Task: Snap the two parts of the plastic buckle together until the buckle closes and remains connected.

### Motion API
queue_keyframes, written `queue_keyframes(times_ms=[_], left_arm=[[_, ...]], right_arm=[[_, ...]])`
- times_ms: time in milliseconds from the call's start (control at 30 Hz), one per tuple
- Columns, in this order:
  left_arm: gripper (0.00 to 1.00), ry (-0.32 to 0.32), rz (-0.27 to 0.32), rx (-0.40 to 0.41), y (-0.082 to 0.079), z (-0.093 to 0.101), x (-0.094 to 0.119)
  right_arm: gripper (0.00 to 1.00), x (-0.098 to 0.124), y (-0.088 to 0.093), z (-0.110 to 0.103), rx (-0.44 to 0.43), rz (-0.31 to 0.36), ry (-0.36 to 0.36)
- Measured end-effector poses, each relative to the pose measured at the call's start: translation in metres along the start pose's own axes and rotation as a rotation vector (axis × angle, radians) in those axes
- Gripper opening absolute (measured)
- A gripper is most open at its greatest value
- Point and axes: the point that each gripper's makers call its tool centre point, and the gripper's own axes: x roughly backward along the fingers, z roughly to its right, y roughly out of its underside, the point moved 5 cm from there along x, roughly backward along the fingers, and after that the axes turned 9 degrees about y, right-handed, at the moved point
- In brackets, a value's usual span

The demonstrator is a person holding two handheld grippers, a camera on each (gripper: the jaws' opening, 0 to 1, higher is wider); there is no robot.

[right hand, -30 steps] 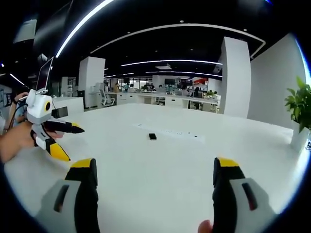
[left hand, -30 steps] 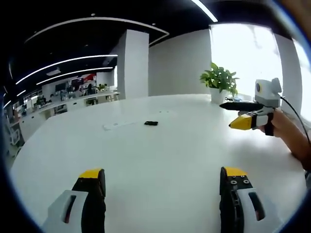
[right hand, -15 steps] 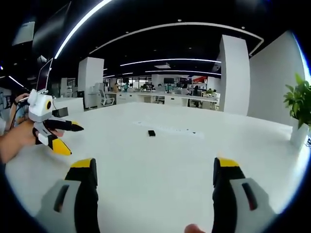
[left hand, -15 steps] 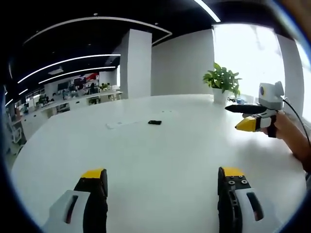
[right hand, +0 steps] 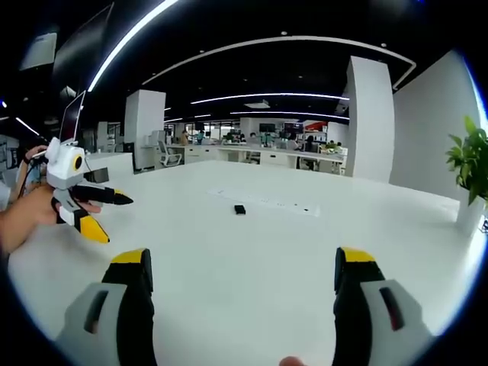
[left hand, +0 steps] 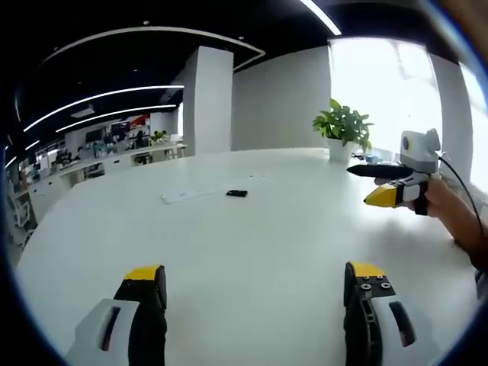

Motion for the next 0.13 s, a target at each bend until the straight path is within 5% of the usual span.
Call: queue_keyframes(times_ms=[133], left_arm=[[0.99, 0.007, 0.002, 0.002, -0.0005, -0.0007, 0.0024]], right_arm=[[1.00, -0.0002, 0.0012, -0.0013, 0.004, -0.007, -0.008]])
